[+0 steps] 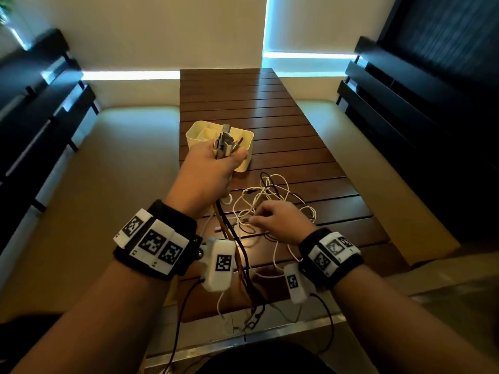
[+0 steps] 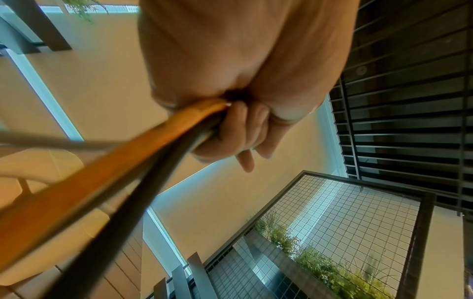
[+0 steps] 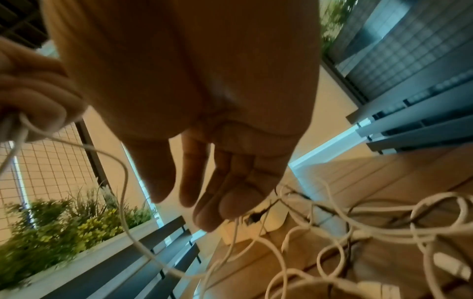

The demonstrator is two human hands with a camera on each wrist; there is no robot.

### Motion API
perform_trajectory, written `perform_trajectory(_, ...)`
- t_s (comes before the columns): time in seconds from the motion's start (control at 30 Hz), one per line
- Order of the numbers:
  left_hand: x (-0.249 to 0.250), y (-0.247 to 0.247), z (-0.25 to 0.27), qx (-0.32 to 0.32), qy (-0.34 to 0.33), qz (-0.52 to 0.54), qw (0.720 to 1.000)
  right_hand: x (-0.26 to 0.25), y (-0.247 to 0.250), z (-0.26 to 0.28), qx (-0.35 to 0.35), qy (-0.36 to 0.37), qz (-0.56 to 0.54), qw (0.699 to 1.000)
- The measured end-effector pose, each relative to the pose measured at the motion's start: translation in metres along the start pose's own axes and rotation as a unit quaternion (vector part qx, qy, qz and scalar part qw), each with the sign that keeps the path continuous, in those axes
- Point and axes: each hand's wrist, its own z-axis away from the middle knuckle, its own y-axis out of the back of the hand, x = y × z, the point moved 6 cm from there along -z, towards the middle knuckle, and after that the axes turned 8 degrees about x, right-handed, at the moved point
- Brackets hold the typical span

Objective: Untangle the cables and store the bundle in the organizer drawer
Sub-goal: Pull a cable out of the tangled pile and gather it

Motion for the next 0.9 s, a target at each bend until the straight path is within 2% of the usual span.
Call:
perform_trajectory(0.1, 0.001, 0.006, 0.005, -0.001, -0.005, -0.008, 1.000, -0.003, -0.021, -0.015, 0.033, -0.023, 0.002, 0.999)
perform_trajectory(0.17, 0.000, 0.009, 0.007, -0.002, -0.006, -0.003, 1.000, 0.005, -0.026, -0.027, 0.098, -0.062, 0.002, 0.993)
perform_trajectory(0.3, 0.000, 0.016, 0.009, -0.002, -0.005, 0.001, 1.000, 0.019, -0.021, -0.043, 0.220, -0.127, -0.089, 0.963)
perform_trajectory(0.4, -0.002, 0.020, 0.008, -0.001, 0.004, 0.006, 1.000, 0.023, -0.019, -0.048, 0.244, -0.133, -0.182, 0.943)
perform_trajectory(0.47, -0.004, 0.022, 0.005, -0.002, 0.009, 0.008, 1.000, 0.022, -0.017, -0.050, 0.249, -0.111, -0.236, 0.933)
perform_trajectory(0.6, -0.006, 0.023, -0.002, -0.009, 0.014, 0.009, 1.000, -0.004, 0.000, -0.047, 0.220, -0.013, -0.292, 0.931)
perform_trajectory(0.7, -0.006, 0.022, -0.007, -0.017, 0.013, 0.006, 1.000, -0.027, 0.021, -0.031, 0.149, 0.050, -0.295, 0.943)
perform_trajectory(0.8, -0.006, 0.025, -0.013, -0.020, 0.019, 0.013, 1.000, -0.034, 0.034, -0.009, 0.021, 0.042, -0.238, 0.970)
perform_trajectory(0.9, -0.007, 0.034, -0.022, -0.019, 0.023, 0.037, 0.999, -0.030, 0.045, 0.021, -0.050, 0.009, -0.195, 0.979)
